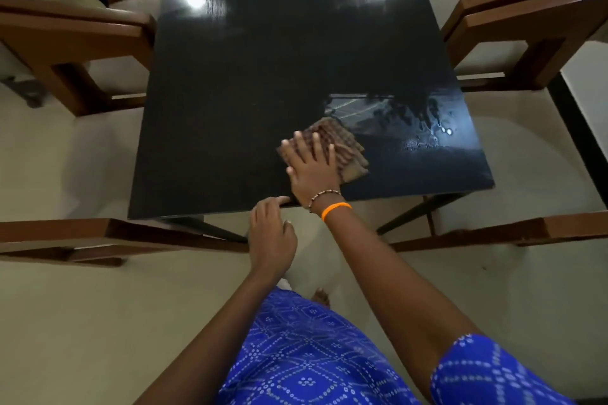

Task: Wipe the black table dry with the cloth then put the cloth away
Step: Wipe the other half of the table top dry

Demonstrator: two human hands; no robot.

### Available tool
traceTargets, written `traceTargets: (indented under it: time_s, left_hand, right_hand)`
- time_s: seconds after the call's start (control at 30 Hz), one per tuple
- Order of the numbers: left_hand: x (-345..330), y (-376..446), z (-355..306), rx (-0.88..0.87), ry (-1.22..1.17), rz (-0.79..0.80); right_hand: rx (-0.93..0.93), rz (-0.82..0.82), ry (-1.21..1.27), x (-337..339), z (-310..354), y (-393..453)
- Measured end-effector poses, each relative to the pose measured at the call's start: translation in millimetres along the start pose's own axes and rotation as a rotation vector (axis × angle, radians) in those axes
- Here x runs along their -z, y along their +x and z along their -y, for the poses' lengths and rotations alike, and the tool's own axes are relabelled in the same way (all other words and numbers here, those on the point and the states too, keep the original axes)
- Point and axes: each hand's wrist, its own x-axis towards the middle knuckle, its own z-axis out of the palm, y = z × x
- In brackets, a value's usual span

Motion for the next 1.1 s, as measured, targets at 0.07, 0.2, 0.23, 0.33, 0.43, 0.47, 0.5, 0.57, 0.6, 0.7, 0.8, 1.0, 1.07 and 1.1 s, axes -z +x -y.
traceTargets:
  time_s: [0.07,0.2,0.23,0.33,0.43,0.47,0.5,0.57,0.6,0.7,0.8,1.0,1.07,1.1]
  left_hand:
    - [5,5,0,0.005,0.022,-0.031]
    - [10,20,0,-0.053,0.061,-0.031]
    - [9,23,-1,-0.079,0.096,-0.030]
    - [6,32,-4,-0.098,0.215,0.007]
    - [2,34,-5,-0.152,0.355,0.048]
    - [2,34,-4,-0.164,0.381,0.061]
    - [2,35,-4,-0.173,0.394,0.071]
    - [4,37,-3,-0.184,0.397,0.087]
    - [5,38,-2,-0.187,0.388,0.092]
    - [11,44,2,-0.189,0.343,0.089]
    - [19,51,6,-0.181,0.286,0.067]
    - [36,63,28,-0.135,0.238,0.002]
    - [40,65,37,-0.128,0.236,-0.023]
    - [42,67,42,-0.127,0.231,-0.038]
  right_hand:
    - [0.153,0.046,-0.056,1,3,8]
    - [0.196,-0.014,-0.096,9,-40,17]
    - [0.147,-0.022,-0.099,11,-54,18]
    - [-0.062,-0.073,-0.071,26,-107,21]
    - [-0.305,-0.130,-0.044,41,-167,17]
    - [-0.389,-0.150,-0.028,46,-183,15]
    - [-0.467,-0.169,-0.009,51,-194,13]
    - [-0.585,-0.206,0.022,55,-200,13]
    - [-0.626,-0.222,0.031,55,-195,16]
    - [-0.705,-0.250,0.050,48,-166,33]
    - [-0.667,-0.234,0.052,38,-123,56]
    - [-0.380,-0.120,0.047,16,-2,114]
    - [-0.234,-0.046,0.059,8,38,127]
    - [-0.151,-0.008,0.056,4,59,132]
